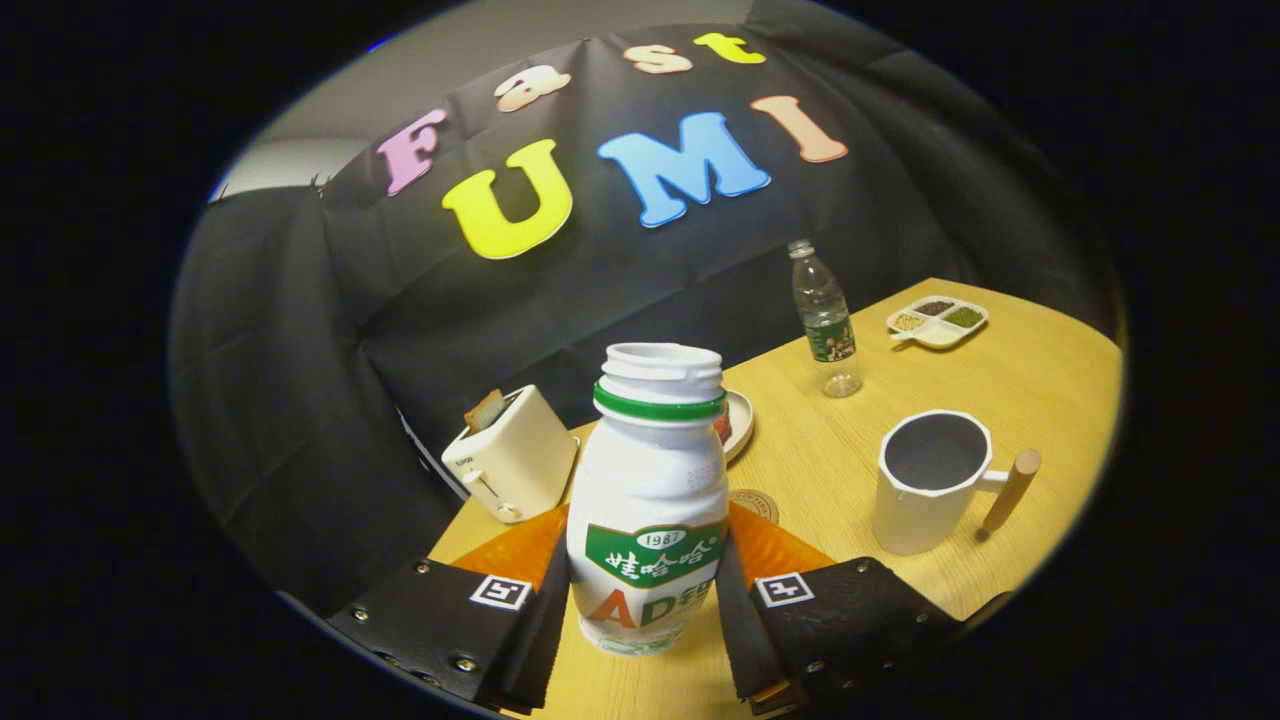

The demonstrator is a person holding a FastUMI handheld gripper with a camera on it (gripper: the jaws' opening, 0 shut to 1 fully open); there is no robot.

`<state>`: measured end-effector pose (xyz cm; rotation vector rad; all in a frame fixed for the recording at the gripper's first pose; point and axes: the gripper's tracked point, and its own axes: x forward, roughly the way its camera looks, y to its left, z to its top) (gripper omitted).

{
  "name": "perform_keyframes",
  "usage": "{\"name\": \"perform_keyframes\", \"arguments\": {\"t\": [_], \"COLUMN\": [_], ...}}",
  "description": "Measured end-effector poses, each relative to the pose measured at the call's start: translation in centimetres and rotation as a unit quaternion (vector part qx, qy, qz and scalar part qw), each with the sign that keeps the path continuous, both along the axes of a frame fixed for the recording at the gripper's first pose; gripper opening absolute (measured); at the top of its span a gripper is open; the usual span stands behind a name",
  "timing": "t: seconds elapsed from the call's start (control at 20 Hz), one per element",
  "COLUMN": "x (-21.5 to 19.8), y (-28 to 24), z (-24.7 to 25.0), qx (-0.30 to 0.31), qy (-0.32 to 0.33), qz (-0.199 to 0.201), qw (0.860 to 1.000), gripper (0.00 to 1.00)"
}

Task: Take the bottle from table, then pour the juice into the cup, finally place the bottle on the coaster

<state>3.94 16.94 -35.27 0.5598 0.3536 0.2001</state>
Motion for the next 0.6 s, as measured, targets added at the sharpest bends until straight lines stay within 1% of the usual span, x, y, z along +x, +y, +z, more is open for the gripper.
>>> {"name": "perform_keyframes", "arguments": {"t": [0.15,0.3,0.5,0.6], "x": [0.5,0.5,1.1,1.3], "y": [-1.4,-2.1,-2.7,-2.9], "z": [-0.1,-0.1,-0.1,-0.3], "qx": [0.052,0.09,0.153,0.168], "qy": [0.017,0.033,0.053,0.06], "qz": [-0.024,-0.036,-0.058,-0.069], "qw": [0.998,0.995,0.985,0.981], "gripper": [0.67,0.67,0.67,0.66]}}
